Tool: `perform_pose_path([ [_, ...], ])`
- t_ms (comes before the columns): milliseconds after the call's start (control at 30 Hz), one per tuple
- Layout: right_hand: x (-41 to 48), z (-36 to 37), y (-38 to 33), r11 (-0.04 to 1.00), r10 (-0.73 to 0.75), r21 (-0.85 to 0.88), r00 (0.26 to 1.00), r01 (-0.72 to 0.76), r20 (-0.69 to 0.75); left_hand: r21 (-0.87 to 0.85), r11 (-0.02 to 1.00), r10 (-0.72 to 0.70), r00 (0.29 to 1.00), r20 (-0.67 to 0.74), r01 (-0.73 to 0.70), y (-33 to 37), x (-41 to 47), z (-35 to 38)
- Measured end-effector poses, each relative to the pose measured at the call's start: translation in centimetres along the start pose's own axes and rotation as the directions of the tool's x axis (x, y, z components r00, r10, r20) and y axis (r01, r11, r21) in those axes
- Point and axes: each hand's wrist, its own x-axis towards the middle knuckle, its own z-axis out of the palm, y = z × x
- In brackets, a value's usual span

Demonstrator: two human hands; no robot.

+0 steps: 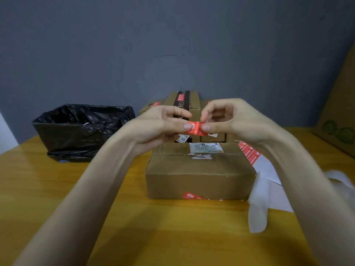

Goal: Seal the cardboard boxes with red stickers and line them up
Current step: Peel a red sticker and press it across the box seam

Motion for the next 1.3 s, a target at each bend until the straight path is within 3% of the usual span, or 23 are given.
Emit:
perform_pose_path([
  [167, 0.5, 1.7, 0.4, 0.991, 0.011, 0.135, 0.993, 0.005, -0.115, 0.025, 1.000, 0.014, 0.994, -0.112, -0.011, 0.1, -0.2, 0.1],
  [367, 1.2, 4.2, 0.8, 0.968, 0.077, 0.251, 0.965, -0.012, -0.252, 0.295, 0.952, 0.174, 0.942, -0.288, -0.086, -0.1, -0.6, -0.1],
  [500, 2.2, 5.1, 0.8, 0.945, 0.132, 0.327, 0.942, -0.025, -0.310, 0.255, 0.964, 0.154, 0.936, -0.317, -0.072, -0.1, -1.3, -1.6],
  [767, 5.6, 8.5, -0.3, 0.914, 0.186, 0.402, 0.938, -0.056, -0.292, 0.121, 0.991, 0.103, 0.912, -0.398, -0.059, 0.3, -3.2, -5.0],
  [900, 7.5, 10.8, -0.9, 0.868, 0.207, 0.493, 0.946, -0.059, -0.251, 0.194, 0.980, 0.139, 0.869, -0.475, -0.050, 0.4, -3.7, -6.5],
  [1000, 8.8, 12.3, -1.6, 0.791, 0.205, 0.611, 0.958, -0.040, -0.203, 0.306, 0.951, 0.210, 0.789, -0.577, -0.029, 0.1, -3.8, -8.3],
  [1100, 10.0, 13.5, -2.1, 0.795, 0.212, 0.605, 0.957, -0.050, -0.200, 0.415, 0.910, 0.259, 0.748, -0.610, 0.024, 0.2, -4.0, -10.0],
  [1200, 11.6, 14.2, -2.1, 0.796, 0.281, 0.600, 0.927, -0.082, -0.247, 0.342, 0.940, 0.233, 0.762, -0.604, -0.017, 0.4, -4.2, -11.3],
  [1300, 13.2, 14.6, -2.1, 0.824, 0.310, 0.557, 0.906, -0.105, -0.289, 0.375, 0.927, 0.270, 0.704, -0.657, -0.006, 0.5, -4.1, -12.8],
])
